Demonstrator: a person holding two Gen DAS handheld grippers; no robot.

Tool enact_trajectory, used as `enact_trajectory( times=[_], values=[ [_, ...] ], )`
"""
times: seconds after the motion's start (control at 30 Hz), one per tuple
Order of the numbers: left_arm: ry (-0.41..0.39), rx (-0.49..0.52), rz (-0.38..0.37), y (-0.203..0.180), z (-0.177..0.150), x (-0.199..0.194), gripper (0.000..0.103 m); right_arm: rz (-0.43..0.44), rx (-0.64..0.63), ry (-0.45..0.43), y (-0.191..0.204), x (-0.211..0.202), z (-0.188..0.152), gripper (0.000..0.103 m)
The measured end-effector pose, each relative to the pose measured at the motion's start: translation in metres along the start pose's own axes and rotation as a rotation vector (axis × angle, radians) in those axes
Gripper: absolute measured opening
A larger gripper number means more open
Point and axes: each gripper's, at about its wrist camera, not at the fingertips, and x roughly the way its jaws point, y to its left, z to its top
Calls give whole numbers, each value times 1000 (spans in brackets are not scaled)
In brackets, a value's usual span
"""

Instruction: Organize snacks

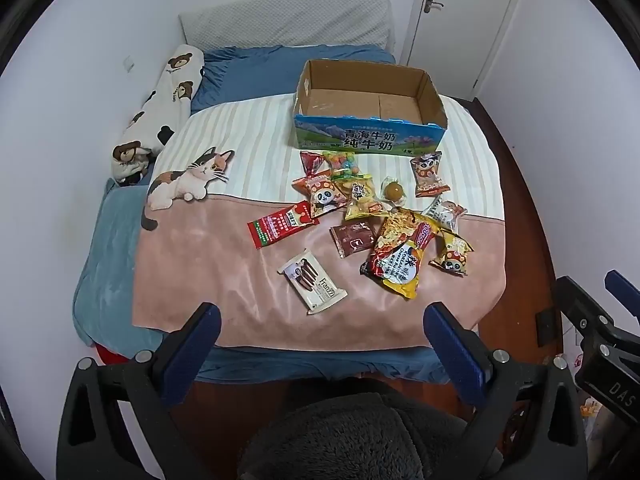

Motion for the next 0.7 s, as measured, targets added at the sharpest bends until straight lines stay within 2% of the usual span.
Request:
enact_trajectory(
  times=[0.7],
  values=[
    [9, -1, -7, -9, 2, 5, 103, 0, 14, 15, -2, 4, -2, 103]
  ],
)
